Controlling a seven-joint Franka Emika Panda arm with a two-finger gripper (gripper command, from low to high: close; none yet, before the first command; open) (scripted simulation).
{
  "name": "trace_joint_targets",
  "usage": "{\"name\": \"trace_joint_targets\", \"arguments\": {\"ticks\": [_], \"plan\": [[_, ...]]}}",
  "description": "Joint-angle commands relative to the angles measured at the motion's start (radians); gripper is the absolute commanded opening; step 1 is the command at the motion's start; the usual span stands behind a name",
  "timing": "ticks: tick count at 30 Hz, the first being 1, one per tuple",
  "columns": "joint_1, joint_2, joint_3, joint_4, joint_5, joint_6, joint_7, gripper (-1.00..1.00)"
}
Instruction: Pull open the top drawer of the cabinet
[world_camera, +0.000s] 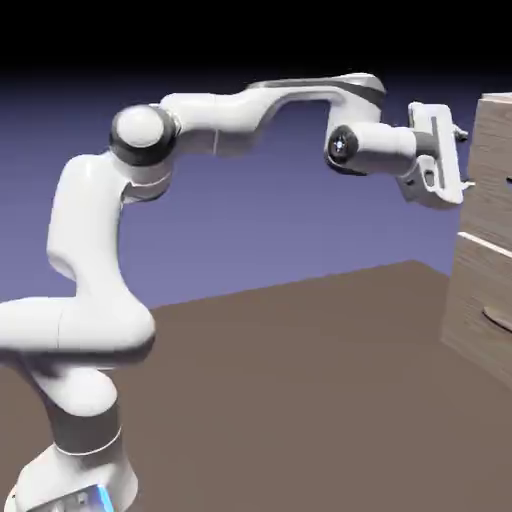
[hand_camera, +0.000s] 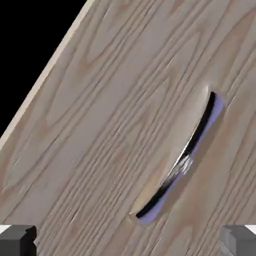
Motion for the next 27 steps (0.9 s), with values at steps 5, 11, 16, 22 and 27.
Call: {"name": "trace_joint_targets", "arguments": {"ticks": [5, 11, 16, 22, 27], "plan": [[-0.181, -0.012, 0.159, 0.109, 0.196, -0.015, -0.041, 0.00], [-0.399, -0.026, 0.350, 0.241, 0.431, -0.034, -0.090, 0.00], [-0.470, -0.094, 0.381, 0.363, 0.406, -0.004, -0.007, 0.00], [-0.566, -0.227, 0.404, 0.581, 0.307, 0.061, 0.168, 0.00], [-0.574, -0.246, 0.400, 0.603, 0.301, 0.066, 0.190, -1.00]]}}
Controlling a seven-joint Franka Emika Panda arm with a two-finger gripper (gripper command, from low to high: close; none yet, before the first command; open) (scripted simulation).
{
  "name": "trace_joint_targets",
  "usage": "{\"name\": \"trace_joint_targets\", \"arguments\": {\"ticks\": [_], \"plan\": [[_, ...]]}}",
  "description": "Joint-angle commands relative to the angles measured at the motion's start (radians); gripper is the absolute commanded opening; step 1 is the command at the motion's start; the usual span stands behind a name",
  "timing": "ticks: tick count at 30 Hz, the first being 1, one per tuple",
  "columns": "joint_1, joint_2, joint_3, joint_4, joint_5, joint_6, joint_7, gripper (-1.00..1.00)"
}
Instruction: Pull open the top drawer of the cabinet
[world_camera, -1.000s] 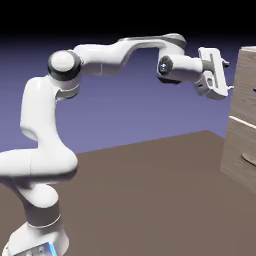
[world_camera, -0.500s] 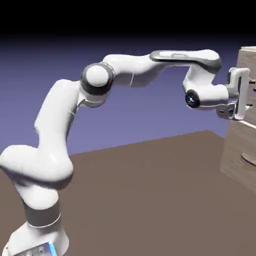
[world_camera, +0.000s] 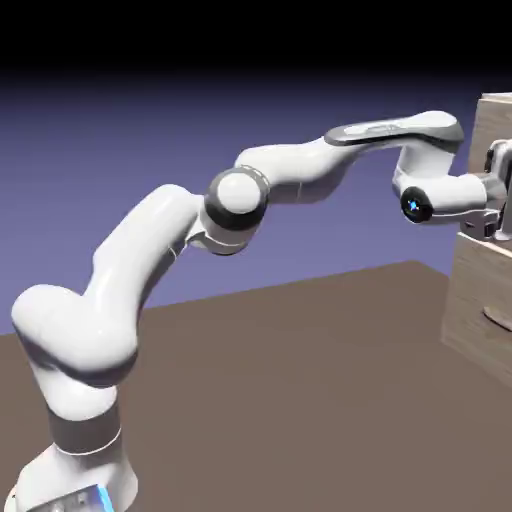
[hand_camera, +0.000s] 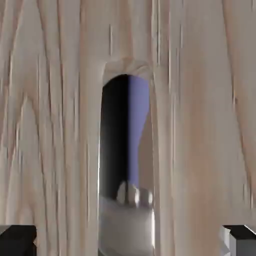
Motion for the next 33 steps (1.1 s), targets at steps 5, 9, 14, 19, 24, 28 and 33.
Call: {"name": "trace_joint_targets", "arguments": {"ticks": [5, 9, 14, 19, 24, 28, 33], "plan": [[0.094, 0.089, -0.049, -0.181, 0.088, -0.062, -0.117, -1.00], [0.176, 0.164, -0.092, -0.326, 0.137, -0.109, -0.199, -1.00], [0.288, 0.265, -0.154, -0.507, 0.182, -0.162, -0.300, -1.00], [0.422, 0.381, -0.235, -0.689, 0.219, -0.207, -0.411, -1.00], [0.592, 0.518, -0.351, -0.863, 0.253, -0.237, -0.547, -1.00], [0.713, 0.635, -0.433, -0.958, 0.286, -0.238, -0.681, -1.00], [0.894, 0.728, -0.588, -1.034, 0.315, -0.238, -0.792, -1.00]]}}
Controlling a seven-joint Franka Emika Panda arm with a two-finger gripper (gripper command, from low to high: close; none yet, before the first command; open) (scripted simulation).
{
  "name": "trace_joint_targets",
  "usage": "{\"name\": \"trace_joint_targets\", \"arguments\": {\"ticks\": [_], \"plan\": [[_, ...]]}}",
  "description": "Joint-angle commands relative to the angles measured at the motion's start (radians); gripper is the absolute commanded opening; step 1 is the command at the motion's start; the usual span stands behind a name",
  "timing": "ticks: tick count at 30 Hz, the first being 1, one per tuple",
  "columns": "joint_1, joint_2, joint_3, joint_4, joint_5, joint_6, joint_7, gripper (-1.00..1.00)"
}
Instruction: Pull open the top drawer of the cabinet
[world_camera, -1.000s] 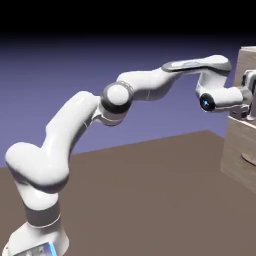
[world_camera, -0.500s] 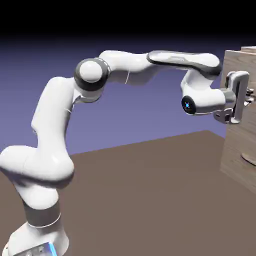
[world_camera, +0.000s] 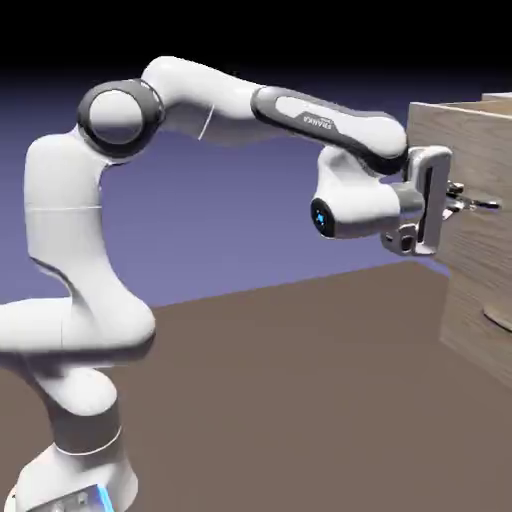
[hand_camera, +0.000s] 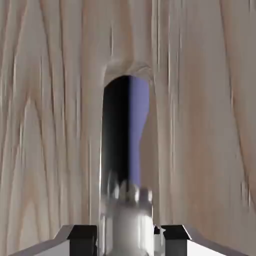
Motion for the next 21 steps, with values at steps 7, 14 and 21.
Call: {"name": "trace_joint_targets", "arguments": {"ticks": [7, 14, 21], "plan": [[0.253, 0.002, -0.250, -0.070, -0.001, -0.012, -0.003, -1.00], [0.507, 0.000, -0.499, -0.134, 0.000, -0.020, -0.020, -1.00], [0.608, -0.080, -0.610, -0.206, -0.030, -0.043, 0.063, -1.00]]}}
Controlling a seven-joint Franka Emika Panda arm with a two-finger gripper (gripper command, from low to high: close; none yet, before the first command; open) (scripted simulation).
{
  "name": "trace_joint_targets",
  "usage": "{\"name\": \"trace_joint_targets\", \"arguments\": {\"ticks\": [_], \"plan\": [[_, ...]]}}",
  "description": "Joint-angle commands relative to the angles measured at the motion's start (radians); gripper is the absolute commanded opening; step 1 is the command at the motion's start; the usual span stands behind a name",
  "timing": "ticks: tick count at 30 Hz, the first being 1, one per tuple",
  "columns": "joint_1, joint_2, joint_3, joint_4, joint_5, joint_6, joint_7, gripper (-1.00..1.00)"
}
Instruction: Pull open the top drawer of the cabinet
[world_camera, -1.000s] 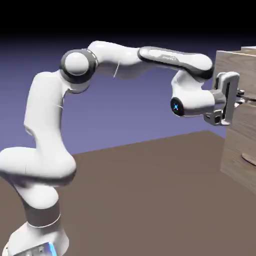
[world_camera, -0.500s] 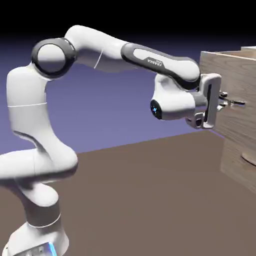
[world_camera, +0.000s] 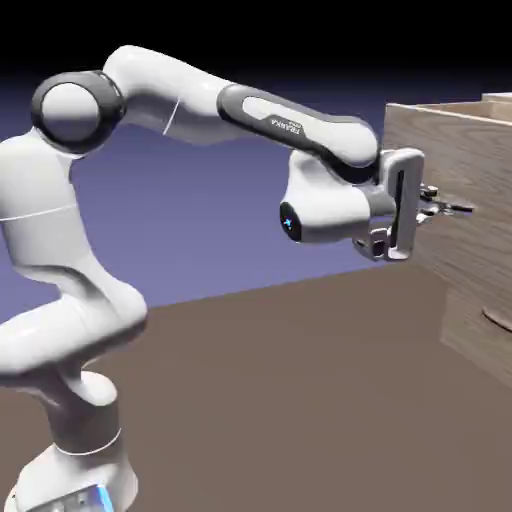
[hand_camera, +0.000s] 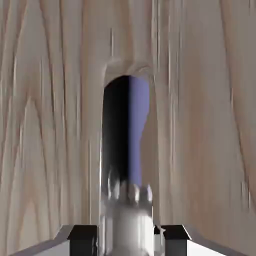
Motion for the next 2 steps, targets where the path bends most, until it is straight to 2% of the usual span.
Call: {"name": "trace_joint_targets", "arguments": {"ticks": [1, 2], "plan": [[0.000, 0.000, 0.000, 0.000, 0.000, 0.001, 0.000, 1.00], [0.000, 0.000, 0.000, 0.000, 0.000, 0.001, 0.000, 1.00]]}}
